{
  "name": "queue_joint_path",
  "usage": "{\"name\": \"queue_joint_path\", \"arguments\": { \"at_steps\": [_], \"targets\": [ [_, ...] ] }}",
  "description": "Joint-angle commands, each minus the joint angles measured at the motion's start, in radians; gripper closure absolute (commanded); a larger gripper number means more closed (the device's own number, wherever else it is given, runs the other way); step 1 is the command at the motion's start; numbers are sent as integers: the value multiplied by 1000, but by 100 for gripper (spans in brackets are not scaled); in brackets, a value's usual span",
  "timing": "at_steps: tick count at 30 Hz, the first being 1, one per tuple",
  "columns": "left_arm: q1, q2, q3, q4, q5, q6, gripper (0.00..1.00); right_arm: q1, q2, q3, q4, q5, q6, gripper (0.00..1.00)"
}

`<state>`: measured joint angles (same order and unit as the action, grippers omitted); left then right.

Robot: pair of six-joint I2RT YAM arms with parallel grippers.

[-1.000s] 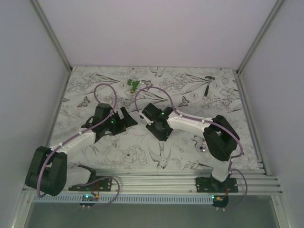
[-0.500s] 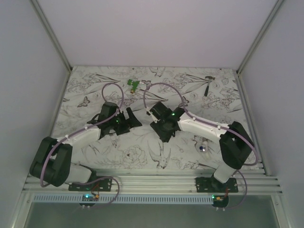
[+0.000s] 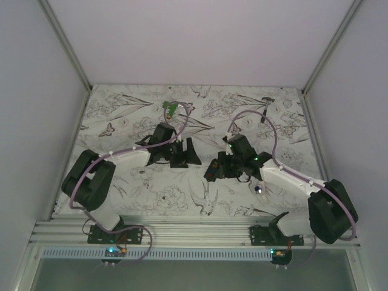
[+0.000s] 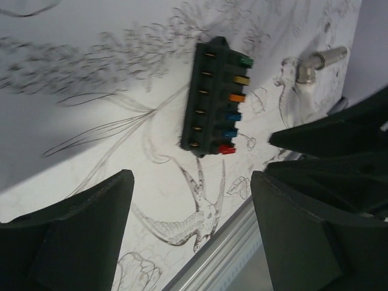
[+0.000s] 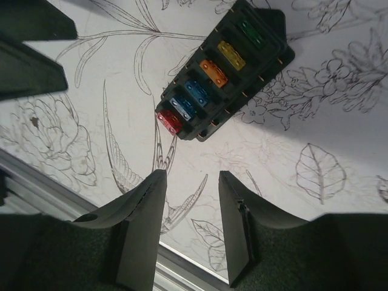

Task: Snap on the fuse box
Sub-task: Install the fuse at the fuse box base.

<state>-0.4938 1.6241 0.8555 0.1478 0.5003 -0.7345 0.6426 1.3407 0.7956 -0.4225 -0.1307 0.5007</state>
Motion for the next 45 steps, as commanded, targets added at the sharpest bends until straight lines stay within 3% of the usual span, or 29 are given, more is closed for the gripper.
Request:
{"name": "queue_joint_path", "arguments": {
  "at_steps": [1,7,16,45],
  "targets": [
    [-46,71,72,-14,109,50,21,-53,-11,-88,224,-143,151,55],
    [-83,154,121,-17,155,60,32,-104,19,-187,393,-223,215,59],
    [-108,208,171,-48,180,81,41,-135,67,-213,493,-284,238,59],
    [-147,308,258,-140,179,122,72,-147,150,-206,508,-288,249,72]
  ]
}}
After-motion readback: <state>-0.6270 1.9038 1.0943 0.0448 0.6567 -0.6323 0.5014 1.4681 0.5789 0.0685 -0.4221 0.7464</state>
